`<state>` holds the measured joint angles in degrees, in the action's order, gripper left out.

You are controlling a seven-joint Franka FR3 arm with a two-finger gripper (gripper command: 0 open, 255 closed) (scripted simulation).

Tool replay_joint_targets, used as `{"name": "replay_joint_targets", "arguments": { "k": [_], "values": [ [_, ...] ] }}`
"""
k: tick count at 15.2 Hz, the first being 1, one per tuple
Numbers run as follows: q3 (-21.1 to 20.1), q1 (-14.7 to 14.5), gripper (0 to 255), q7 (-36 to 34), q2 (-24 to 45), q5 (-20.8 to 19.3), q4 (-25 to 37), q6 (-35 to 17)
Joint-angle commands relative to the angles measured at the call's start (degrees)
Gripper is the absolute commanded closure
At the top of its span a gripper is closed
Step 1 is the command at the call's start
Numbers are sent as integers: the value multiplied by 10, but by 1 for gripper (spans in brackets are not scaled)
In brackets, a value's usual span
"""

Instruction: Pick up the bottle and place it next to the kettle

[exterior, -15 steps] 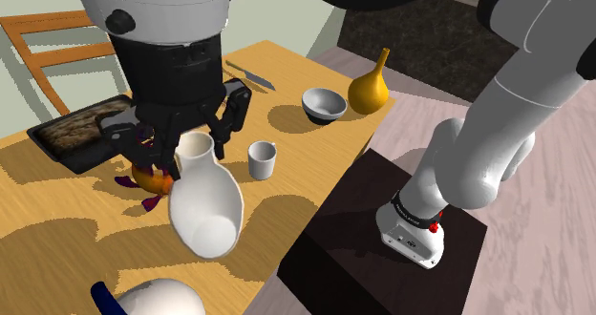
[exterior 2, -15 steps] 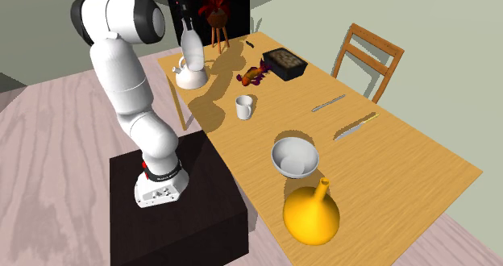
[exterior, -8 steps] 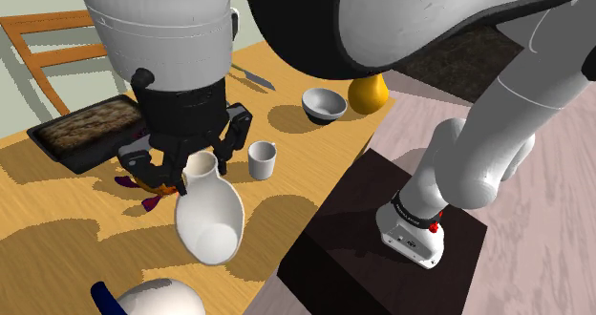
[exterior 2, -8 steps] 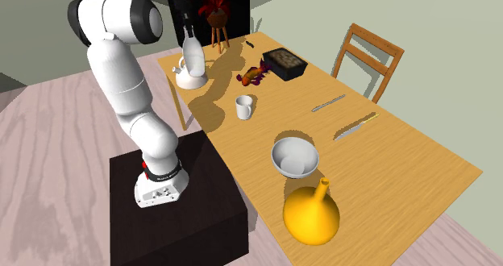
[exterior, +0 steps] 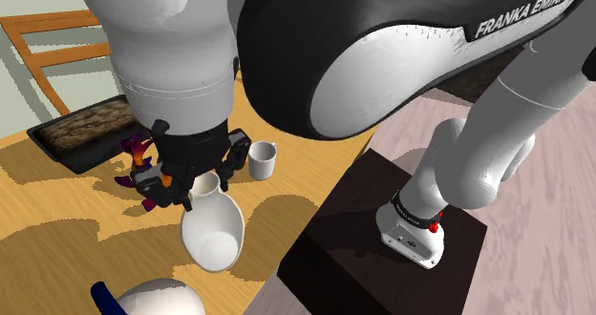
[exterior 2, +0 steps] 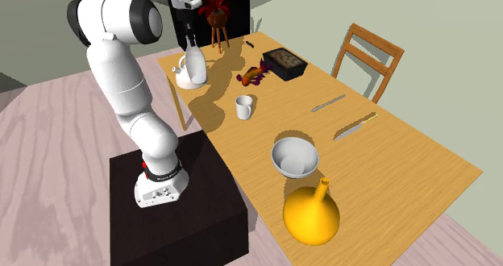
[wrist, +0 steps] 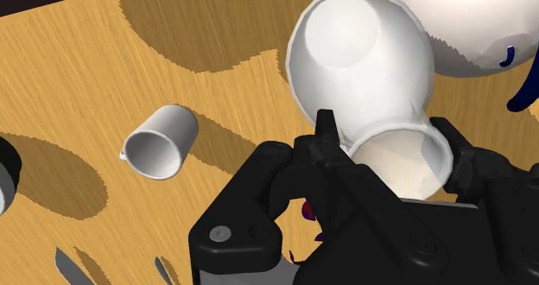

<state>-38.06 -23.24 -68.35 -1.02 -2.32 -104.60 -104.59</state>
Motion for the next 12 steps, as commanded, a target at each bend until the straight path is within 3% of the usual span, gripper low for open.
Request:
{"name": "replay_joint_targets", "arguments": {
  "k": [1,12],
  "values": [
    [-1,-1,255,-3,2,-2,-14,-16],
    [-3,-3,255,-15,19,-14,-83,-98]
  ]
}}
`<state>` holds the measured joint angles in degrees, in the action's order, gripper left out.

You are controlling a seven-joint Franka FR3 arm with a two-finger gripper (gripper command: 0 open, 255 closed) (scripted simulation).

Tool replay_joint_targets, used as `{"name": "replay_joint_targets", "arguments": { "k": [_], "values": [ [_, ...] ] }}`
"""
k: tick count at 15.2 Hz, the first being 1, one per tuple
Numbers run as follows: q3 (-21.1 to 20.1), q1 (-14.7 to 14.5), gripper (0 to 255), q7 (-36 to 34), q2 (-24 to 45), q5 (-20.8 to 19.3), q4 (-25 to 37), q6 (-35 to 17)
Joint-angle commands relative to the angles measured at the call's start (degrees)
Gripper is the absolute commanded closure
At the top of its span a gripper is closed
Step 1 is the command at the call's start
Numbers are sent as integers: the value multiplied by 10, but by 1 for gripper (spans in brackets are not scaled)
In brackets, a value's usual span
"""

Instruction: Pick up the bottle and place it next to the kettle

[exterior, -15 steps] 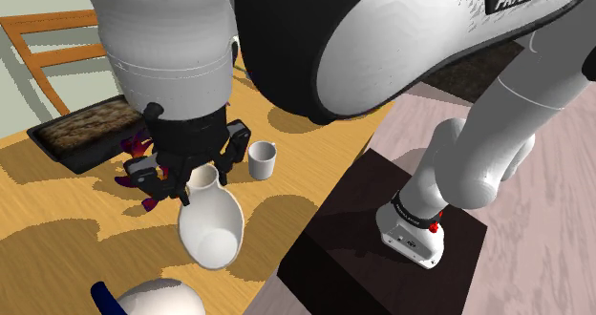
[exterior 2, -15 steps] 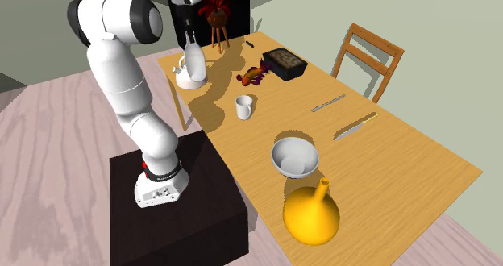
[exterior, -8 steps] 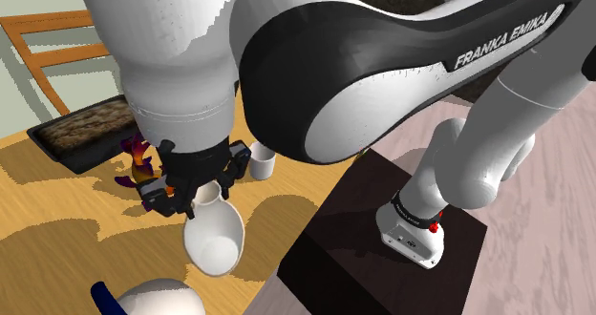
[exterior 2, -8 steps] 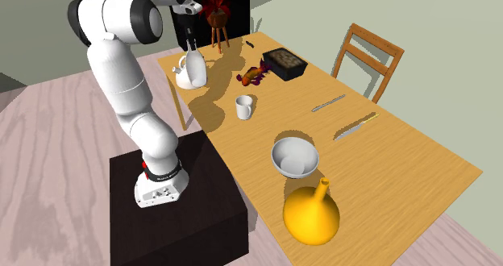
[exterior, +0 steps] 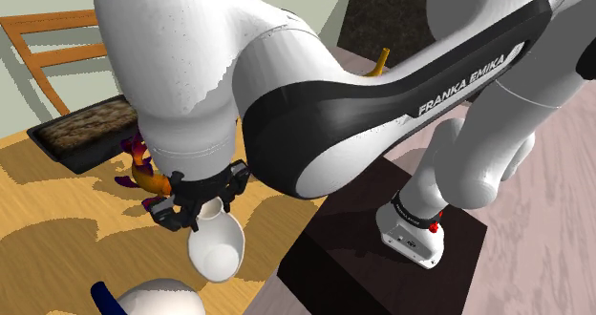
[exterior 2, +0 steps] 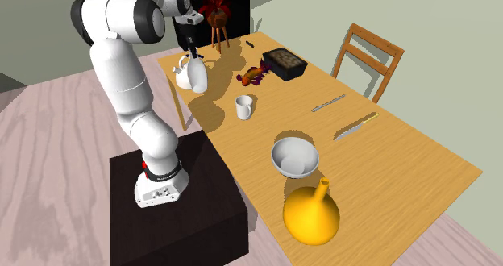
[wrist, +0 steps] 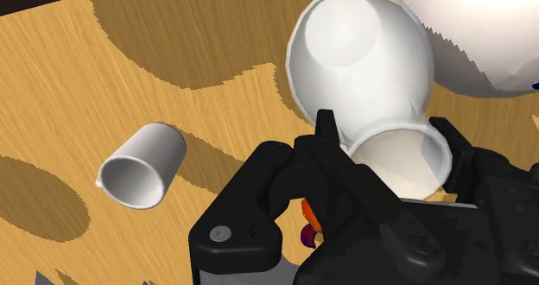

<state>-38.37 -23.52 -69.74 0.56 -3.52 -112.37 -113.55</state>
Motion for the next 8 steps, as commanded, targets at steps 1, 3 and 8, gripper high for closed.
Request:
{"name": "replay_joint_targets", "arguments": {
  "k": [1,3,8],
  "values": [
    [0,0,255,-3,5,-4,-11,-16],
    [0,-1,255,-6,11,-8,-22,-30],
    [0,-1,255,-11,18,-14,-34,-48]
  ]
}}
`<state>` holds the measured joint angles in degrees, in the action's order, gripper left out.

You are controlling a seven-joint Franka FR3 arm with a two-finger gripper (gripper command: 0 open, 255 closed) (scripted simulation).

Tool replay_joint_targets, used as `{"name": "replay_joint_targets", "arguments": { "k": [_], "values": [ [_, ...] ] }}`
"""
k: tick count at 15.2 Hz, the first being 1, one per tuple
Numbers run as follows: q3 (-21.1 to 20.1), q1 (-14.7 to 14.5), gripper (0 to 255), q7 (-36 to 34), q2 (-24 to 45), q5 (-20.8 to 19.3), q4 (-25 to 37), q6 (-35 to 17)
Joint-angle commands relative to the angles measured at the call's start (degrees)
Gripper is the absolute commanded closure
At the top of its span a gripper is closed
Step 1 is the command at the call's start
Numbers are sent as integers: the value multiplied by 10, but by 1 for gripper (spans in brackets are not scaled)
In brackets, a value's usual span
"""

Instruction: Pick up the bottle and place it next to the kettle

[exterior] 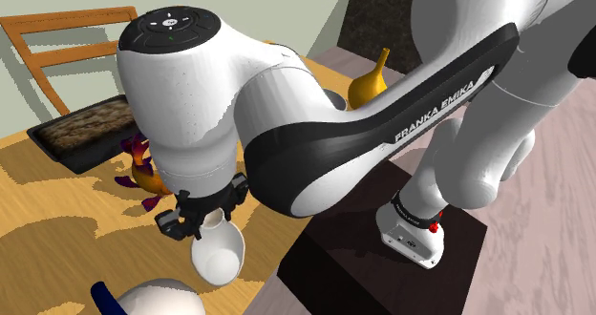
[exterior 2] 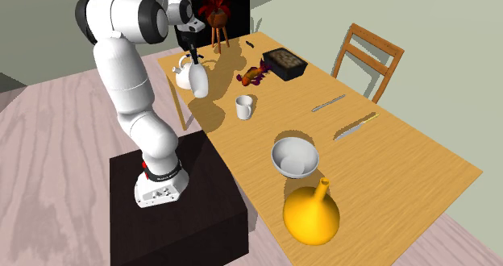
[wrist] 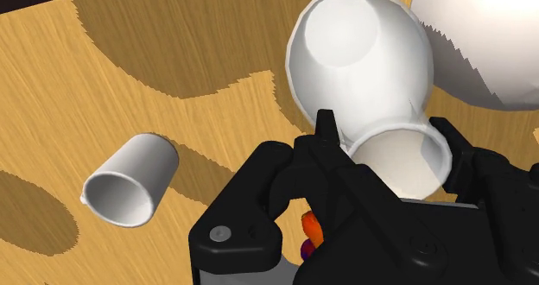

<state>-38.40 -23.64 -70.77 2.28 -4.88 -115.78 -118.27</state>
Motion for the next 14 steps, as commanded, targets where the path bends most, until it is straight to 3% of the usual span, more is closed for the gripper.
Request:
{"name": "replay_joint_targets", "arguments": {
  "k": [1,5,6,11,14],
  "values": [
    [0,0,255,-1,1,-1,0,-1],
    [0,0,255,-1,1,-1,0,-1],
    [0,0,0,-1,1,-1,0,-1],
    [0,0,0,-1,1,-1,0,-1],
    [0,1,0,11,-20,16,39,53]
  ]
}}
